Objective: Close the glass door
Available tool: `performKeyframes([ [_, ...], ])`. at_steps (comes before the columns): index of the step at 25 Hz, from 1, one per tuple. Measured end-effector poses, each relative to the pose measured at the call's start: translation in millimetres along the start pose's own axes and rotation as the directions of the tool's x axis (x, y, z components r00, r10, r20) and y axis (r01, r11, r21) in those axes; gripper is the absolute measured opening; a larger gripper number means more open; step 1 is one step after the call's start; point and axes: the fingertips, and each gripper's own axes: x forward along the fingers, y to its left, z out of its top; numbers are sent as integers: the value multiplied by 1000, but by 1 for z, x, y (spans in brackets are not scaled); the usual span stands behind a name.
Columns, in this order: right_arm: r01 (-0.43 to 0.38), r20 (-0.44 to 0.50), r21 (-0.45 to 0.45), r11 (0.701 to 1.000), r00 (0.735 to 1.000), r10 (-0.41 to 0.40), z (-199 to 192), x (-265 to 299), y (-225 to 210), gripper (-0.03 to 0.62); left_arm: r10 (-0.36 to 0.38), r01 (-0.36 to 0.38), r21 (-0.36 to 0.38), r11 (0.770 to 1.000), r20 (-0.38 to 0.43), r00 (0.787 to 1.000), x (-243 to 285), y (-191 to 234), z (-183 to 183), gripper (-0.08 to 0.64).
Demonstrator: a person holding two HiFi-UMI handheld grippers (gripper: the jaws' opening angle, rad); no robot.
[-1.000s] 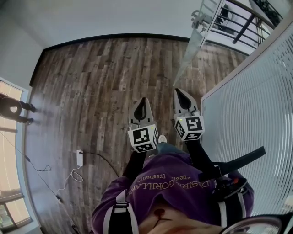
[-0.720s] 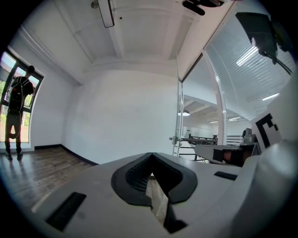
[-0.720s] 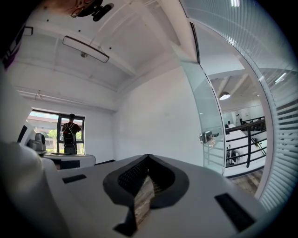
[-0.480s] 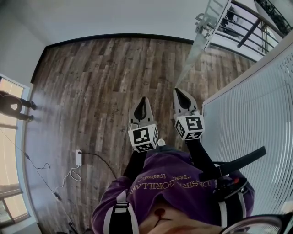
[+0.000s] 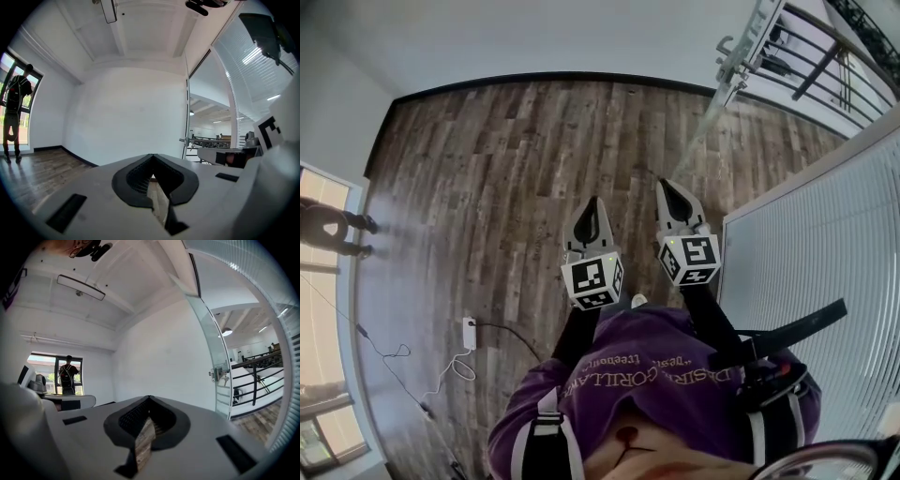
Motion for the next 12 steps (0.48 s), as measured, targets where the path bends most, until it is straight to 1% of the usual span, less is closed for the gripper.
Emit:
performKeyframes([
  [6, 7, 7, 2, 1000, 1000, -7, 11, 59, 11, -11, -14, 14, 17, 1000, 8, 1000, 42, 42, 20, 0],
  [12, 16, 8, -2, 1000, 1000, -16, 14, 103, 27, -11, -22, 22, 10, 1000, -1, 1000, 68, 80, 24, 1],
])
